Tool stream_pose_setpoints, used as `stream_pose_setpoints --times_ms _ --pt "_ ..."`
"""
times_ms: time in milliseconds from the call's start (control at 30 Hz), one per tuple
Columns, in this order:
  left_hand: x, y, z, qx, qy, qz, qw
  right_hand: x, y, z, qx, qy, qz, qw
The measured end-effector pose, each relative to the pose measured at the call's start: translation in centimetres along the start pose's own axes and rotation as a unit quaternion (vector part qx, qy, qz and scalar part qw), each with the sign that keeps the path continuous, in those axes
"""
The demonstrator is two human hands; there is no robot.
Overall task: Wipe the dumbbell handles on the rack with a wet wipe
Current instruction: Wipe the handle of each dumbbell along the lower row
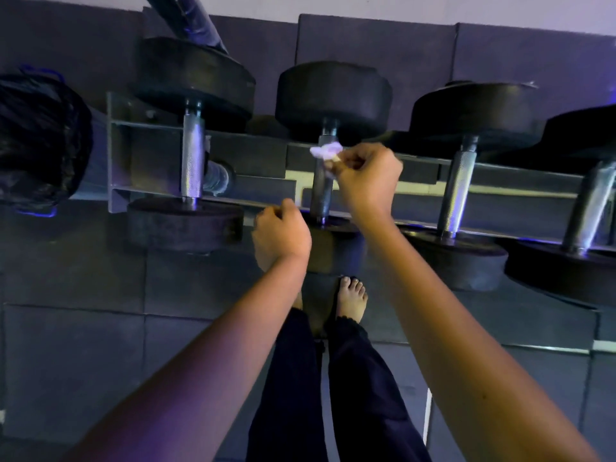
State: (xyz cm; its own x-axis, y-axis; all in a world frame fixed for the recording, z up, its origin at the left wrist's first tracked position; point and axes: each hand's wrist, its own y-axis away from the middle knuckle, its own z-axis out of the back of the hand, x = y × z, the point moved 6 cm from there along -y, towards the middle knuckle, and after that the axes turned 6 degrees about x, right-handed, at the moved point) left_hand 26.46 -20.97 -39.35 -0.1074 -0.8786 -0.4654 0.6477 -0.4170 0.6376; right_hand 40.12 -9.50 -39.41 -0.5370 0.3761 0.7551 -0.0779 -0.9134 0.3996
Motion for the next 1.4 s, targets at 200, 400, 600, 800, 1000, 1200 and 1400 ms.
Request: stream_pose_setpoints --times_ms 200,400,600,800,1000,1200,1400 --pt "0.2 0.3 -0.3 0.012 0.01 0.046 0.999 0.4 -0.5 -0.1 0.036 0.004 0.002 0.999" --pt "0.1 0.6 0.1 -0.001 0.0 0.062 0.998 -2.8 4.1 -0.7 0.127 0.023 -0.044 0.991" --pt "-0.4 1.2 0.3 0.002 -0.006 0.077 0.997 -1.3 2.7 -0.6 0.085 0.006 -0.031 0.996" --pt "-0.3 1.3 0.2 -0.005 0.019 0.072 0.997 1.4 -1.7 0.3 -0.019 -0.024 -0.015 0.999" --pt "-0.5 1.3 0.2 -0.005 0.003 0.07 0.998 -0.4 0.5 -0.4 0.03 -0.013 -0.025 0.999" --pt "-0.3 1.1 0.0 -0.006 0.002 0.07 0.998 -3.0 4.0 -1.1 0.133 0.041 -0.069 0.988" --pt "-0.2 1.2 0.1 -0.018 0.01 0.074 0.997 -0.5 1.8 -0.3 0.042 -0.009 -0.031 0.999"
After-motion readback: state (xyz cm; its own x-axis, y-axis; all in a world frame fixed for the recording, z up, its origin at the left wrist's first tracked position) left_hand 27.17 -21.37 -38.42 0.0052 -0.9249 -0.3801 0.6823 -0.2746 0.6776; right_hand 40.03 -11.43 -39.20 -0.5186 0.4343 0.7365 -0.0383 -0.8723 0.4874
